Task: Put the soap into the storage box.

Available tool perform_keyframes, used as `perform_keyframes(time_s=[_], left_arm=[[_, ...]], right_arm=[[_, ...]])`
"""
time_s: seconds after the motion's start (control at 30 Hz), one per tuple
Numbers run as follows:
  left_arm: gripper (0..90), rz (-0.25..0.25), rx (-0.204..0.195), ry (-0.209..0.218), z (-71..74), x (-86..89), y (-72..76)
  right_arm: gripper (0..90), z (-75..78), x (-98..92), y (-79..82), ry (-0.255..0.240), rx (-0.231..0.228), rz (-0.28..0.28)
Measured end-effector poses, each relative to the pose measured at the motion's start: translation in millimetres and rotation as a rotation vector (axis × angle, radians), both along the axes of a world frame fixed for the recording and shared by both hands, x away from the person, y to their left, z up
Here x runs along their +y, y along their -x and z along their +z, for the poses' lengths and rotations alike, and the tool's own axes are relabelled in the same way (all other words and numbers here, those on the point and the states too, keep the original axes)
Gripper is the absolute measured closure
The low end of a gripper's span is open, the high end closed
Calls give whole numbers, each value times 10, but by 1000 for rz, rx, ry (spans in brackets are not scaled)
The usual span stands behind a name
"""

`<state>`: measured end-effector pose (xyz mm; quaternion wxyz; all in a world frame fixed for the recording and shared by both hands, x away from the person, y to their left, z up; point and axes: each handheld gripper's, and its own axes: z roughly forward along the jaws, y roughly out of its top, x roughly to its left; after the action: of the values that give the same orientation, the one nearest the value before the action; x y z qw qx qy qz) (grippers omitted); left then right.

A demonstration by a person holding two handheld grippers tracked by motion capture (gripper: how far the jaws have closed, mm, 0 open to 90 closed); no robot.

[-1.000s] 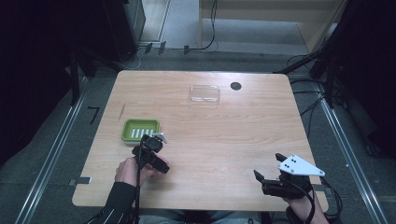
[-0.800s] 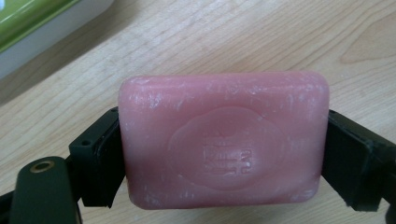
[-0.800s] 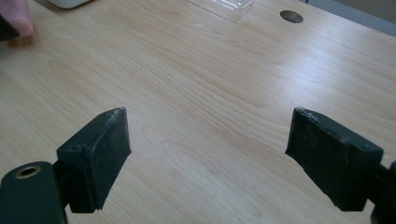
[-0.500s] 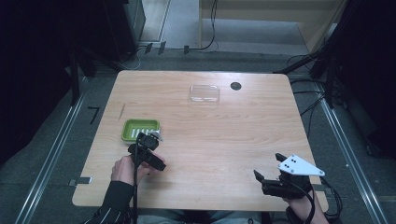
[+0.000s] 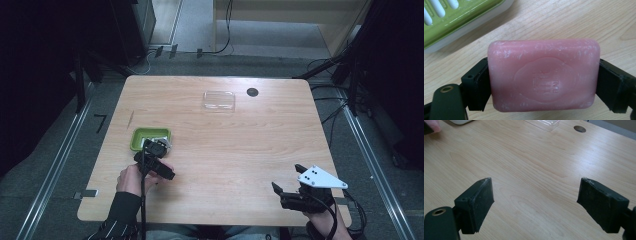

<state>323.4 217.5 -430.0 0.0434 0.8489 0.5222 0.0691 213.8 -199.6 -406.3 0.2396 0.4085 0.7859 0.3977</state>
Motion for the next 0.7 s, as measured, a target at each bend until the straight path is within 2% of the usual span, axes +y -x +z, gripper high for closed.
perform_keyframes(time_s=[0.23,0.33,0.7], left_arm=[[138,8,-9,4,36,-6,-55],[138,14,-28,7,46,0,-83],[138,23,-37,15,92,40,-156]], right_arm=[[138,0,1,0,1,0,0],[138,1,1,0,2,2,1],[138,0,0,-2,2,-1,2]])
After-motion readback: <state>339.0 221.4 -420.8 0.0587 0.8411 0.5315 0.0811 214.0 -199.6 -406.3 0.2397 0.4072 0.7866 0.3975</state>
